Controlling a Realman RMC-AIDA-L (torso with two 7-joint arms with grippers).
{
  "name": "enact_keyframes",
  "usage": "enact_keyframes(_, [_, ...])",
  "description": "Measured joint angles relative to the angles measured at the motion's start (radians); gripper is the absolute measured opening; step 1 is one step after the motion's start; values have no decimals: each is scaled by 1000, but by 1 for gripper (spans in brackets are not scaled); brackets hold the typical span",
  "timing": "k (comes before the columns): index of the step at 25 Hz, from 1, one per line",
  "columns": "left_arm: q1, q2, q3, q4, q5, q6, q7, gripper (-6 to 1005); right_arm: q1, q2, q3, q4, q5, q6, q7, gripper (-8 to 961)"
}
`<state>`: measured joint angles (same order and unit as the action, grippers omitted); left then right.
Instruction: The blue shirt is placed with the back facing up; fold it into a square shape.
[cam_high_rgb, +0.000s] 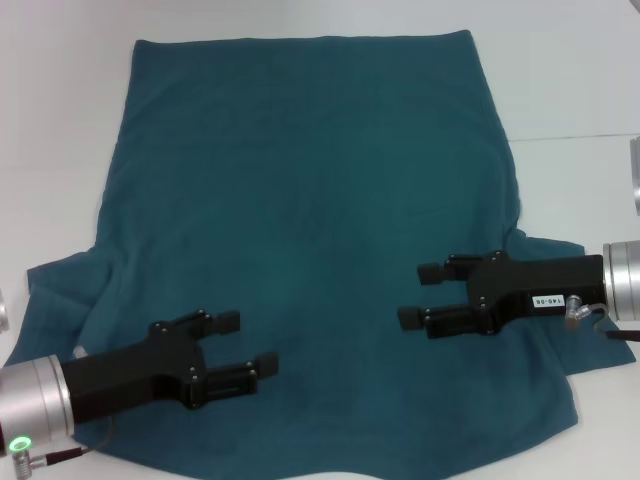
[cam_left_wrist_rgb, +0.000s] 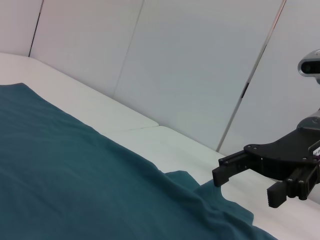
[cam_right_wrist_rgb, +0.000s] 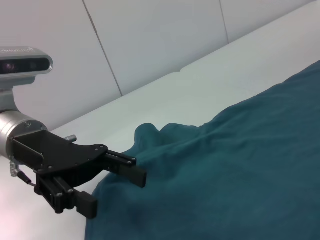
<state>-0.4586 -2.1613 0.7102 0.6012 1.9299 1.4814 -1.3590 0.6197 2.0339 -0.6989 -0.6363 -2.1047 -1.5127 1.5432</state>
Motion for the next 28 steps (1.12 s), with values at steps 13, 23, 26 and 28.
enact_keyframes(13, [0,0,0,0,-1,-2,0,902,-1,1,1,0,5,-3,0,900])
enact_keyframes(23, [10,-2,-243,-24,-25,-139,-57,903,-11,10,6,0,38,3,0,900])
enact_keyframes(26, [18,0,-289,-21,-26,-167,-88,903,-12,14,18,0,39,6,0,900])
enact_keyframes(28, [28,4,-310,-15,-26,-198,-116,903,-12,17,25,0,41,6,0,899])
